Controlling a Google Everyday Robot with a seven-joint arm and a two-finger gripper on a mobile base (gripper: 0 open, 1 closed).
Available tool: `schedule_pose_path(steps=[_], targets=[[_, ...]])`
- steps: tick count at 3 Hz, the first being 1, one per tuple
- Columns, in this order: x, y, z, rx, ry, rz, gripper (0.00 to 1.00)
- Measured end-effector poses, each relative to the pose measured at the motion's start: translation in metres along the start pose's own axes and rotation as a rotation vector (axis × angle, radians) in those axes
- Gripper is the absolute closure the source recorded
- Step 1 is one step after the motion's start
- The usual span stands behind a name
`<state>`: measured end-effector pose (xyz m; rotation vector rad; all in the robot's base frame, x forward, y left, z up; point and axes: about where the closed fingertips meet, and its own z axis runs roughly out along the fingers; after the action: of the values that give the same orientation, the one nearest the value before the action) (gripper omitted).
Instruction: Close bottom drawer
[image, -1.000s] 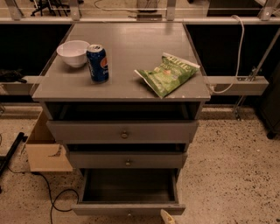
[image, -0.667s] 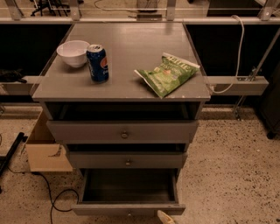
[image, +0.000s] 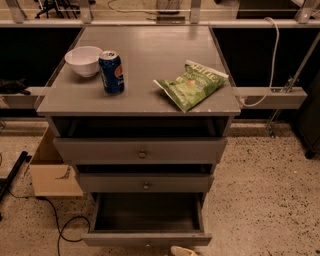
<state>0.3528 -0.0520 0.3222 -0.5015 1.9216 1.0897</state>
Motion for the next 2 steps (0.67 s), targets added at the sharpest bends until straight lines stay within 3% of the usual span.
schedule_pose_path(steps=[2], targets=[[0.0000,0.0000,0.0000,0.000,0.000,0.000,0.97]])
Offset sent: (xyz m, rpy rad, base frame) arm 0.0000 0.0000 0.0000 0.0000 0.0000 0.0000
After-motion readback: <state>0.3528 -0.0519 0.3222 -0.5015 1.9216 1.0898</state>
